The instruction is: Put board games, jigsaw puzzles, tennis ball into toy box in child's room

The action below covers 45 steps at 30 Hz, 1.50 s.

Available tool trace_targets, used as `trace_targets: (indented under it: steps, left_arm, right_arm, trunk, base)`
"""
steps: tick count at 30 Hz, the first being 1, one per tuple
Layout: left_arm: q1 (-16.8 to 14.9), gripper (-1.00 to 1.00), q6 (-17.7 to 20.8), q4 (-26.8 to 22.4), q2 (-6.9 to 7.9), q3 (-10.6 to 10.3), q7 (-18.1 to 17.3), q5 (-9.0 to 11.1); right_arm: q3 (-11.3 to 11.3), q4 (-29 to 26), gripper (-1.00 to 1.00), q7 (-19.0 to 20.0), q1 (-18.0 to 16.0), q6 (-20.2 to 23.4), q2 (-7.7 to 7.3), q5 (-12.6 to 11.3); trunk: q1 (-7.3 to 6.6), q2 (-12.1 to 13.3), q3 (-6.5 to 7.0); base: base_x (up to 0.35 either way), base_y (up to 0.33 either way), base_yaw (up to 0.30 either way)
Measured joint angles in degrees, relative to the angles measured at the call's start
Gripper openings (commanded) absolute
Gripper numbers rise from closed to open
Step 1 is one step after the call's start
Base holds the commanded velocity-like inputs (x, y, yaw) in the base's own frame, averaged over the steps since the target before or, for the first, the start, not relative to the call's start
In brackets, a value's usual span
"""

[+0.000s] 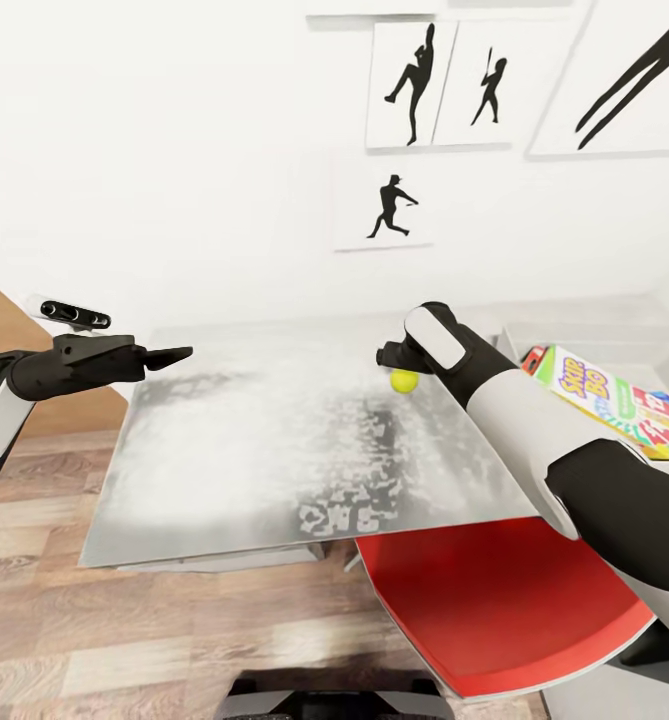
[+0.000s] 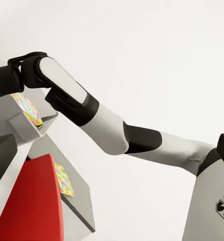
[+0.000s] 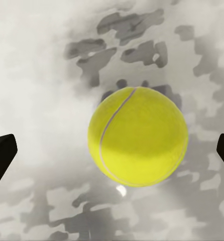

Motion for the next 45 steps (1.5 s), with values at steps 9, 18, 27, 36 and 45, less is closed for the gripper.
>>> trace_targets:
  steps: [9,18,27,36,45]
  left_arm:
    - [0.05,1.0,0.0,0.04,0.02,-0.01,0.0,0.0]
    - [0.09,1.0,0.0,-0.13,-0.04,0.25,0.0,0.06]
    - [-0.41,1.0,0.0,-0.42,0.08,0.59,0.1,4.25]
    - [-0.52,1.0,0.0,-1.16,0.03,0.53,0.18,5.55]
    - [-0.53,1.0,0.0,-1.25,0.02,0.43,0.2,5.57]
  right_arm:
    - [0.07,0.02,1.0,0.0,-0.04,0.0,-0.07,0.0]
    - [0.01,0.07,1.0,0.0,-0.04,0.01,-0.9,0.03]
    - [0.06,0.08,1.0,0.0,-0.02,0.0,-1.67,0.0]
    - [0.05,0.06,1.0,0.0,0.04,0.0,-1.72,-0.07]
    - [0.09,-0.31,1.0,0.01,0.12,-0.03,-1.38,-0.02]
  trunk:
    - [0.0,0.0,-0.85]
    - [0.0,0.0,-1.7]
    - [0.0,0.0,-2.55]
    - [0.0,0.0,-3.4]
    - [0.0,-0.01,-3.7]
  base:
    - [0.0,0.0,0.0]
    - [0.0,0.0,0.0]
    - [0.0,0.0,0.0]
    - [0.0,0.0,0.0]
    - [0.0,0.0,0.0]
